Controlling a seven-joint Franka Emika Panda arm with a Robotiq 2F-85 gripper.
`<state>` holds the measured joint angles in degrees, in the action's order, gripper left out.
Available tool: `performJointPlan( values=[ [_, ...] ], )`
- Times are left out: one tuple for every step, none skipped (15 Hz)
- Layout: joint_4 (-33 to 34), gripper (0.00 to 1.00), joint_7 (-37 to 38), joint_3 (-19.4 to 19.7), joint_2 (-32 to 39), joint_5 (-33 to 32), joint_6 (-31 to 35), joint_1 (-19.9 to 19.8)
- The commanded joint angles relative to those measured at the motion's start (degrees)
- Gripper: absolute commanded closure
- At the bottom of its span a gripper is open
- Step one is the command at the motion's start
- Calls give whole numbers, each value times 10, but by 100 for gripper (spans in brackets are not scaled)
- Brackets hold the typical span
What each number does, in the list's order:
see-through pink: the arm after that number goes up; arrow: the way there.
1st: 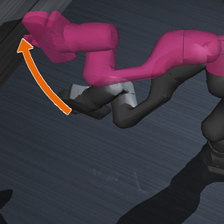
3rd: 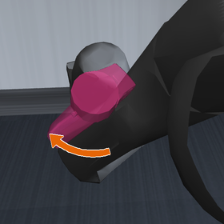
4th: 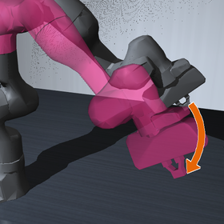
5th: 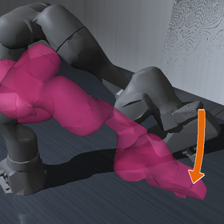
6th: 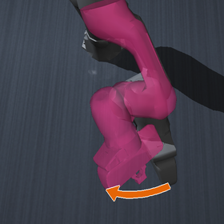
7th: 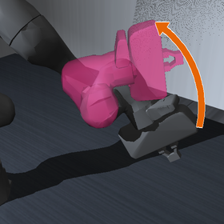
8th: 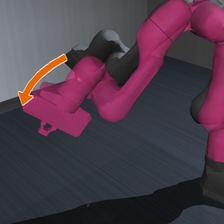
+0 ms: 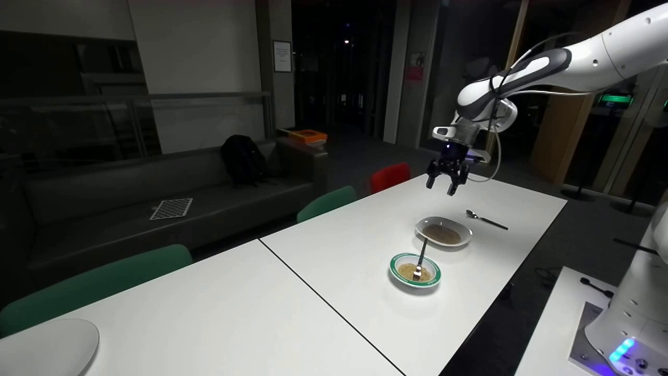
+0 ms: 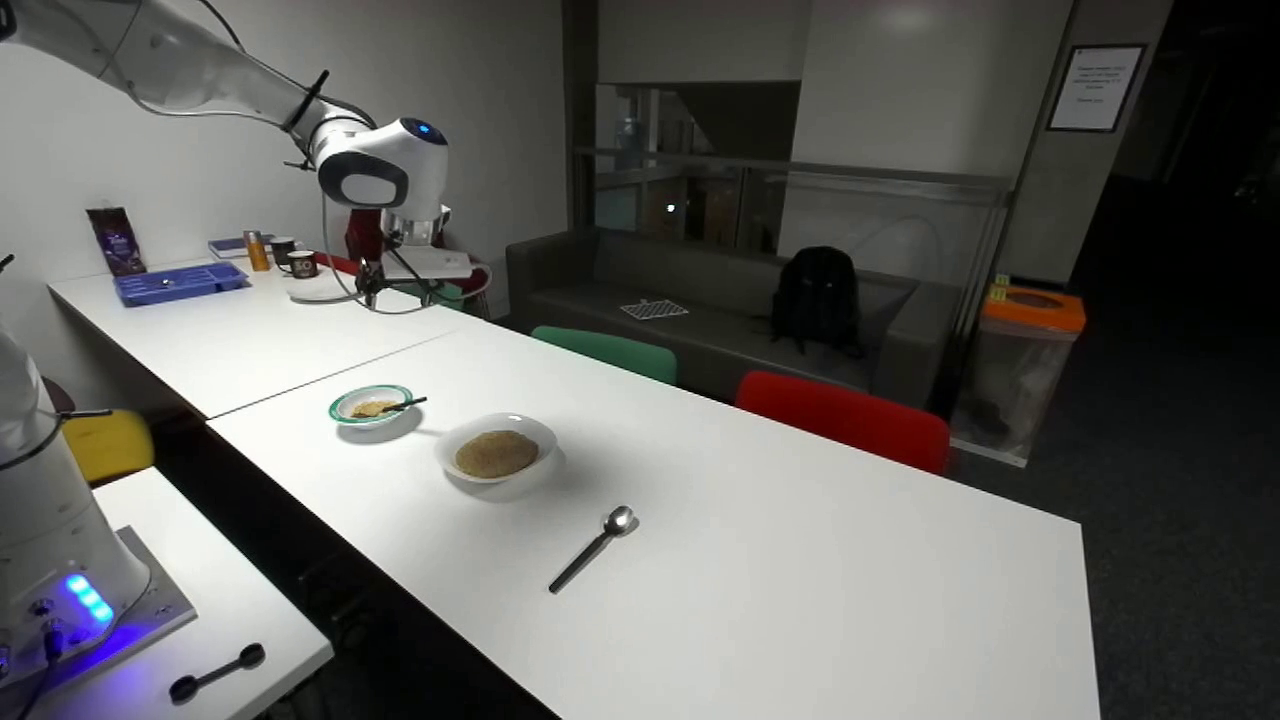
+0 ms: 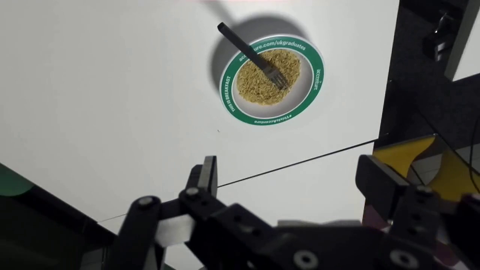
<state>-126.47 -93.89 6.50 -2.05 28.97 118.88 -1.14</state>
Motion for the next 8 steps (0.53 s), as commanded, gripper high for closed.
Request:
performJointPlan(
  values=[
    [-25, 0, -76, 9, -26, 74, -6, -23],
    [-28, 0, -95, 13, -25, 85, -11, -26],
    [-31, 0, -109, 15, -23, 92, -12, -29],
    [-33, 0, -126, 16, -21, 92, -13, -32],
    [-35, 0, -139, 16, -19, 89, -8, -33],
    [-37, 0, -149, 16, -17, 87, -3, -34],
    [-37, 0, -157, 14, -13, 85, 3, -34],
    [-34, 0, -156, 13, -7, 85, 9, -34]
  ],
)
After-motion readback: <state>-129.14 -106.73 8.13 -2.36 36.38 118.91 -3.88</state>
